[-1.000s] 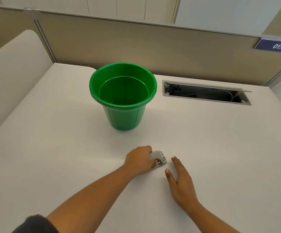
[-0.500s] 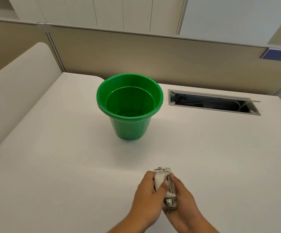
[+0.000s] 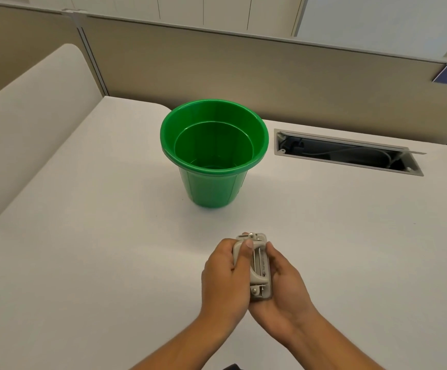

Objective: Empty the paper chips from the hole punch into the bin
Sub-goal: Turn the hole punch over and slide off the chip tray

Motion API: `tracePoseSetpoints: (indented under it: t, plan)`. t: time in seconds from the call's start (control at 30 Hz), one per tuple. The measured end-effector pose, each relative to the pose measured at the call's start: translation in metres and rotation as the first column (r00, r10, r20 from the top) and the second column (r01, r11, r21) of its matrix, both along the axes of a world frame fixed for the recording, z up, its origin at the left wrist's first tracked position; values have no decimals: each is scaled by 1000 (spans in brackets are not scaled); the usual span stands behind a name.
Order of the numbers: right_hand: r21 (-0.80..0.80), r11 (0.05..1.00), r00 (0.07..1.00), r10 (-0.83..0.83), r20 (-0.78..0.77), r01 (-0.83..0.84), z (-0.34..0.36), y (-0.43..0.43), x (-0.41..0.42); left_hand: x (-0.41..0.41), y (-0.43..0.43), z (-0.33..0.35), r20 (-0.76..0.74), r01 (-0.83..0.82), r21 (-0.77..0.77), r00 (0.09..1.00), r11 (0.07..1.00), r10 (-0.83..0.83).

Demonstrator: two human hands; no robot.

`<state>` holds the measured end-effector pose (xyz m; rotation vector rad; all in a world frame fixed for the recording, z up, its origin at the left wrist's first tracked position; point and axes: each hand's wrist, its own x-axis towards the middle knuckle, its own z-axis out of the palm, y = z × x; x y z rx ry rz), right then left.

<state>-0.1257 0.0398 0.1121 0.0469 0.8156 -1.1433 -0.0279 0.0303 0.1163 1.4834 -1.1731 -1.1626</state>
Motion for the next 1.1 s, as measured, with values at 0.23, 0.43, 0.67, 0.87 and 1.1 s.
tracePoseSetpoints:
  t: [0.23, 0.43, 0.67, 0.87, 1.1]
  plan:
    - [-11, 1000, 1000, -11, 7, 11, 6, -3, -2, -2, -5, 5, -8, 16, -13, 1000, 1000, -16]
    - [-22, 999, 999, -39, -4, 39, 12, -6, -3, -8, -9, 10, -5, 14, -27, 1000, 1000, -14]
    - [-22, 1000, 996, -20, -89, 18, 16, -10, -7, -10, -11, 11, 20, 30, -53, 999, 998, -29]
    - [-29, 1000, 990, -12, -141, 8, 17, -14, -10, -13, -16, 9, -68, 25, -32, 997, 999, -27]
    - [-50, 999, 992, 7, -128, -14, 19, -21, -17, -14, -25, 7, -121, 58, -20, 991, 998, -60]
